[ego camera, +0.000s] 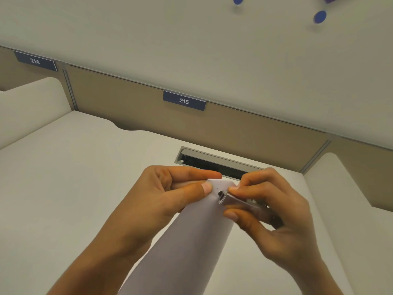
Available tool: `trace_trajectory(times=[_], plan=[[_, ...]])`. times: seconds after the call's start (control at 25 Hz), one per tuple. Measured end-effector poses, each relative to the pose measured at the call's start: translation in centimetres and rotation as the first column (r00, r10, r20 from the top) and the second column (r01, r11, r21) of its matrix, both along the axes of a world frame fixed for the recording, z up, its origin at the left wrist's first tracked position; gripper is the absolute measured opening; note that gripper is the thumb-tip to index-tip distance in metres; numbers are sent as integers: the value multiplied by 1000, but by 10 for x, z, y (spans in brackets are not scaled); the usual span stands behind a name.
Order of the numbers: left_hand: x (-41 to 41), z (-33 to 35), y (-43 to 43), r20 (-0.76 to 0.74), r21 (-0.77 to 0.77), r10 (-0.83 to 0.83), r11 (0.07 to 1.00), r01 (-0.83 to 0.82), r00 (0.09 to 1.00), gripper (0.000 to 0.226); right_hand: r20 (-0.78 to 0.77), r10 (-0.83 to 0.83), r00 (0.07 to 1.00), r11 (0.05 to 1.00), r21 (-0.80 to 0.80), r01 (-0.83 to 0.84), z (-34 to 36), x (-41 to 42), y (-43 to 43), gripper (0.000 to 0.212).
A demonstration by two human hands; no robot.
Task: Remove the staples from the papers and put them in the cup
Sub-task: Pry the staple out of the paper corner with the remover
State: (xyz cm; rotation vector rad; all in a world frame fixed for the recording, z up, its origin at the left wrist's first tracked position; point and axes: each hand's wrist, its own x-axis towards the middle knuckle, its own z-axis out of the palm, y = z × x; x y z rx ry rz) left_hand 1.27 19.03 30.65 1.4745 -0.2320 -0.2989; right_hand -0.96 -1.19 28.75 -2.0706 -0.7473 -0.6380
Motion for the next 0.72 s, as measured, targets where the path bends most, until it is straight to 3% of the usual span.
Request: trace_trajectory(times=[0.28,0.56,0.72], plan=[[-3,-1,-1,21,19,25,1000,-25,999,28,-6,-92,996,995,45,92,-1,-1,3,23],[-5,0,0,54,68,36,997,-40,998,26,59,-108,992,986,-123,115,5,2,-1,23],[-3,-2,0,72,122,31,992,-40,997,21,-4,-32,999,989,-148,31,9,6,-6,21]])
